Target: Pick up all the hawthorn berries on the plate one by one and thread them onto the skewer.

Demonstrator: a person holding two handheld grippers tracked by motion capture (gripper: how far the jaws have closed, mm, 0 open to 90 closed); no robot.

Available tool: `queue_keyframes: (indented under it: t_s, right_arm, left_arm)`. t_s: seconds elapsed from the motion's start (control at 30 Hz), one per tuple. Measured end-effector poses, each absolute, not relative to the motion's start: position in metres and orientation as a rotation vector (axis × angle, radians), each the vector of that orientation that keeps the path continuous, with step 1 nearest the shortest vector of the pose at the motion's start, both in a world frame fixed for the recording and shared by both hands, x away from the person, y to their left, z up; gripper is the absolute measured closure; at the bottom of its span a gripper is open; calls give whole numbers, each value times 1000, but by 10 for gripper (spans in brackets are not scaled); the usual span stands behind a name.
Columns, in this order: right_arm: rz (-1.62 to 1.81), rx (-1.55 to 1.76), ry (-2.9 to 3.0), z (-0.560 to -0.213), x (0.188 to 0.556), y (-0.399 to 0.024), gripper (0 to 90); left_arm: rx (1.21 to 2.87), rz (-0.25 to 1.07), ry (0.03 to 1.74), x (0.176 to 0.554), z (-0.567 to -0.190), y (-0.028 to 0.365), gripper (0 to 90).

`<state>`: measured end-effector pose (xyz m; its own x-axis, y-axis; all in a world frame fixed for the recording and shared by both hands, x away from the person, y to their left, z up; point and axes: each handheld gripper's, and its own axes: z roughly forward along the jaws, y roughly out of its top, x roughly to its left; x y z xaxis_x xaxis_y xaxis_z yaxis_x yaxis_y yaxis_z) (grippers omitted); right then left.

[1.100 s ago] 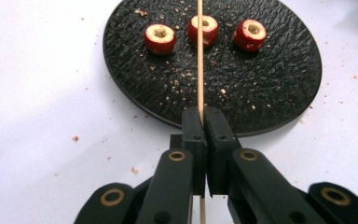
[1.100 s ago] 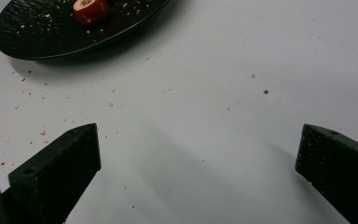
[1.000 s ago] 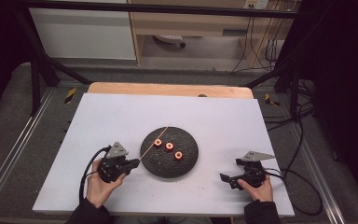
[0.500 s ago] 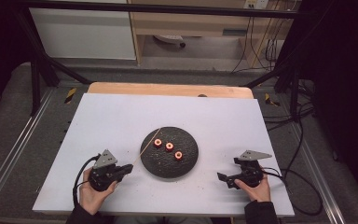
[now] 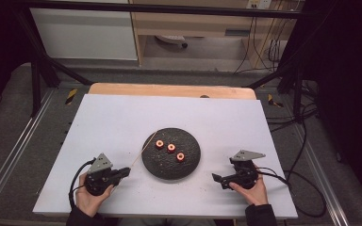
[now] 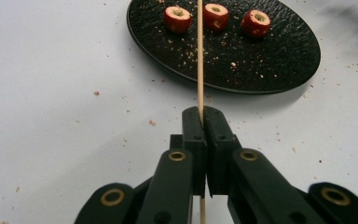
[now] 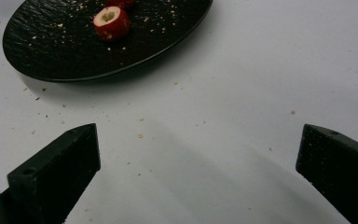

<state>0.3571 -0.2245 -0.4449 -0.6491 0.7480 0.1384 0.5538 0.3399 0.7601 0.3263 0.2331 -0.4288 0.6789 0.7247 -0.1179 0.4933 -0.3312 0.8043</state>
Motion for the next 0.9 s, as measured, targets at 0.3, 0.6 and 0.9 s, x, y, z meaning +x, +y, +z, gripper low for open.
queue_keyframes:
  t_s: [0.3, 0.6, 0.9]
  right_arm:
    - [1162, 1164, 2391, -436, 359, -210, 6]
    - [1121, 1134, 2411, -421, 366, -190, 10]
    - [1056, 1051, 2466, -400, 383, -151, 46]
  left_arm:
    - [1993, 326, 935, 326, -429, 234, 880]
    - [1997, 329, 928, 324, -430, 234, 880]
    - [1997, 327, 928, 325, -431, 235, 880]
